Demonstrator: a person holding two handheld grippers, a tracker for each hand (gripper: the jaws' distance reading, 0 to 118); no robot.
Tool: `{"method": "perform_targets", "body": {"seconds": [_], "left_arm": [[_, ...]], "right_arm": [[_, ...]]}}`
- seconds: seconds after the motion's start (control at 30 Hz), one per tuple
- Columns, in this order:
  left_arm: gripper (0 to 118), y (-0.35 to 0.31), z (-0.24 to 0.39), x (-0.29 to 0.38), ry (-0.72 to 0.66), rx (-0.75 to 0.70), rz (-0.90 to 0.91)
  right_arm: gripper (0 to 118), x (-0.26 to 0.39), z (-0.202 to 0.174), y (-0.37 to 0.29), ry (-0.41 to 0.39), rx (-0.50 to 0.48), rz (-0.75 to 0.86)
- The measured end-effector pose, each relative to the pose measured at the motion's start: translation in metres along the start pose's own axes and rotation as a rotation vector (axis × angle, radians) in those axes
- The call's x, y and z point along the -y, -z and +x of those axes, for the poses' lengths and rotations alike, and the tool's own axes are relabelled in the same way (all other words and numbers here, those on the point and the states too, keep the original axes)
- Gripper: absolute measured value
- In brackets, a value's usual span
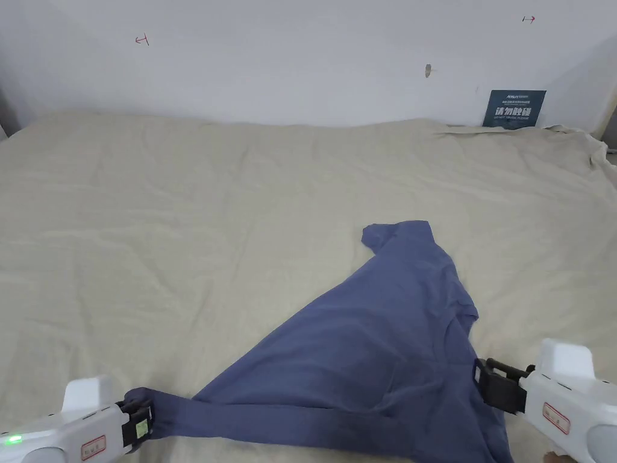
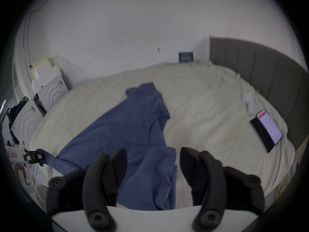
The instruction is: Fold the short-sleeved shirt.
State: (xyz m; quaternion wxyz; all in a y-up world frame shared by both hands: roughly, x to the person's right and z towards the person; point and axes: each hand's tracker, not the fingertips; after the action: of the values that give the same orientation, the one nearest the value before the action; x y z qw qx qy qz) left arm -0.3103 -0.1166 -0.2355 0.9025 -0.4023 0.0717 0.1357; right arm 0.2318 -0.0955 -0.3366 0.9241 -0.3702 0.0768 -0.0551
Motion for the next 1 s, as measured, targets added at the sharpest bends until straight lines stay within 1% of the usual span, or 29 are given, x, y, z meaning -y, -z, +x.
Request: {"method": "perform_targets", "body": {"seconds": [0.03,0.1,0.17,0.3,0.4,0.53,0.57,0.63,0.67,0.73,0.8,1.0], "left_arm": [[11,-0.001,0.0,-0.001,0.004,0.007,0.008],[11,-0.003,0.001,-0.004,0.017,0.018,0.024],[11,-0.004,0.001,-0.007,0.021,0.025,0.03],[11,-0.002,0.002,-0.009,0.025,0.03,0.03],[11,-0.001,0.001,-0.009,0.029,0.028,0.021],[11,0.004,-0.001,-0.007,0.025,0.028,0.009],[11,0.004,-0.001,-0.006,0.024,0.027,0.007],[11,0.005,-0.001,-0.006,0.025,0.024,0.002],[11,0.005,-0.001,-0.006,0.025,0.023,0.0],[11,0.005,-0.001,-0.005,0.023,0.023,0.0],[11,0.004,-0.001,-0.006,0.023,0.025,0.0],[11,0.003,-0.002,-0.005,0.016,0.027,0.01]], "right_arm": [[75,0.001,0.001,0.009,0.004,0.015,-0.021],[77,0.005,0.007,0.028,0.018,0.015,-0.061],[77,0.008,0.013,0.043,0.059,0.045,-0.103],[77,0.01,0.02,0.066,0.095,0.061,-0.154],[77,0.011,0.02,0.078,0.094,0.067,-0.176],[74,0.01,0.01,0.082,0.062,0.055,-0.19],[66,0.011,0.009,0.084,0.056,0.045,-0.197],[19,0.015,0.003,0.083,0.053,0.043,-0.199],[5,0.018,0.001,0.081,0.036,0.068,-0.197],[5,0.022,0.001,0.075,0.024,0.047,-0.165],[5,0.021,0.0,0.061,0.021,0.048,-0.119],[5,0.013,0.0,0.031,-0.011,0.027,-0.051]]}}
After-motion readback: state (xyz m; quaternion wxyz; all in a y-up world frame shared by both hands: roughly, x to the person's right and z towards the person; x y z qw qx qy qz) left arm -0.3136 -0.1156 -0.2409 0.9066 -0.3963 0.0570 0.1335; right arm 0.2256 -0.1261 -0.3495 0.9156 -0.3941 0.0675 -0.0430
